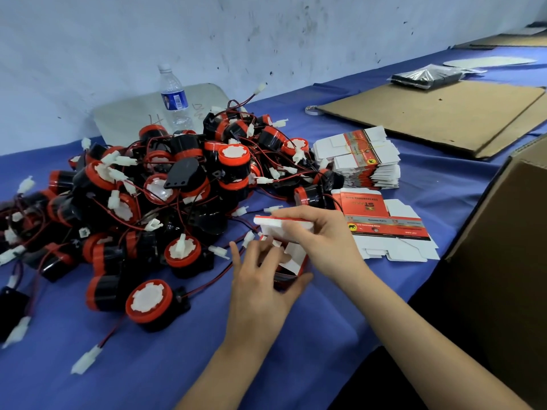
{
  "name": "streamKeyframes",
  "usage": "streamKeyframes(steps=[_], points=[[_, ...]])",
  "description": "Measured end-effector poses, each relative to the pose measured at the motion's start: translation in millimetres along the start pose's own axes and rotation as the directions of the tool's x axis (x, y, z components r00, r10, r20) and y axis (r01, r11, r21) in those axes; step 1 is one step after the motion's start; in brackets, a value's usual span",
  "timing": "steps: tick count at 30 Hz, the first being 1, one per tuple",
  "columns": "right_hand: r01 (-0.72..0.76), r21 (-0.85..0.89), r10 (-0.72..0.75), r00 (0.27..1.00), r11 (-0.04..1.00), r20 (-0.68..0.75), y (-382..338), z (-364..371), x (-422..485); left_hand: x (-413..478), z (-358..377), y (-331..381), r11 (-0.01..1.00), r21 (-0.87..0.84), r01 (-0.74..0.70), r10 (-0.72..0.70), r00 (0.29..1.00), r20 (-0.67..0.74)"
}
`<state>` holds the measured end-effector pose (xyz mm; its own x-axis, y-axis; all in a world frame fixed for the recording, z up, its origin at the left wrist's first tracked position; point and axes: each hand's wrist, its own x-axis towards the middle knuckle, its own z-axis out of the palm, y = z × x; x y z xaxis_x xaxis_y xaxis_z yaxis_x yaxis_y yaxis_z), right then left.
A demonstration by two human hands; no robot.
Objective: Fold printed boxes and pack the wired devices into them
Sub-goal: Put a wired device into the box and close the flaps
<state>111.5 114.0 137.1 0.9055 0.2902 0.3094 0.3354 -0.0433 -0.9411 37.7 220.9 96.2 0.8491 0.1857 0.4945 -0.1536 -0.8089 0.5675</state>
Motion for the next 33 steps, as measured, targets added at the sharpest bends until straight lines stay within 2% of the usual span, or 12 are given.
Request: streamKeyframes(steps=[3, 5, 7, 9, 13, 17, 22, 30, 33], points=[[0.066, -0.066, -0.066, 0.998, 0.996, 0.007, 7.5, -0.1, -10.7, -1.0, -0.7, 1.3, 0.991, -0.132, 0.019, -0.017, 1.0, 0.013], [0.147, -0.126, -0.147, 0.989, 0.981, 0.012, 13.1, 3.4, -22.0, -1.9, 0.4, 1.0, 0.976, -0.215, 0.029, -0.045, 0.997, -0.069], [0.229, -0.213, -0.229, 0.973, 0.95, 0.026, 21.5, 7.5, -33.0, -3.4, 3.2, -0.9, 0.974, -0.224, 0.043, -0.083, 0.981, -0.174], [0.235, -0.247, -0.234, 0.972, 0.94, 0.033, 28.1, 9.3, -38.2, -5.2, 5.0, -2.5, 0.974, -0.221, 0.055, -0.103, 0.972, -0.211], [0.147, -0.169, -0.144, 0.989, 0.975, 0.031, 26.1, 7.5, -37.3, -3.7, 1.7, -3.5, 0.948, -0.29, 0.128, -0.16, 0.983, -0.09], [0.121, -0.125, -0.119, 0.993, 0.985, 0.022, 26.0, 7.8, -37.2, -1.3, 1.9, -6.6, 0.922, -0.327, 0.205, -0.214, 0.977, 0.009], [0.137, -0.167, -0.13, 0.99, 0.976, 0.05, 28.5, 7.0, -36.4, -1.4, 2.9, -10.6, 0.938, -0.295, 0.182, -0.176, 0.983, 0.048], [0.273, -0.349, -0.208, 0.955, 0.897, 0.212, 26.3, 0.8, -36.9, -1.0, -2.4, -17.1, 0.962, -0.226, 0.153, -0.133, 0.986, 0.101], [0.358, -0.515, -0.2, 0.92, 0.779, 0.336, 22.1, -5.7, -37.9, 0.5, -3.8, -18.5, 0.971, -0.201, 0.133, -0.108, 0.986, 0.129]])
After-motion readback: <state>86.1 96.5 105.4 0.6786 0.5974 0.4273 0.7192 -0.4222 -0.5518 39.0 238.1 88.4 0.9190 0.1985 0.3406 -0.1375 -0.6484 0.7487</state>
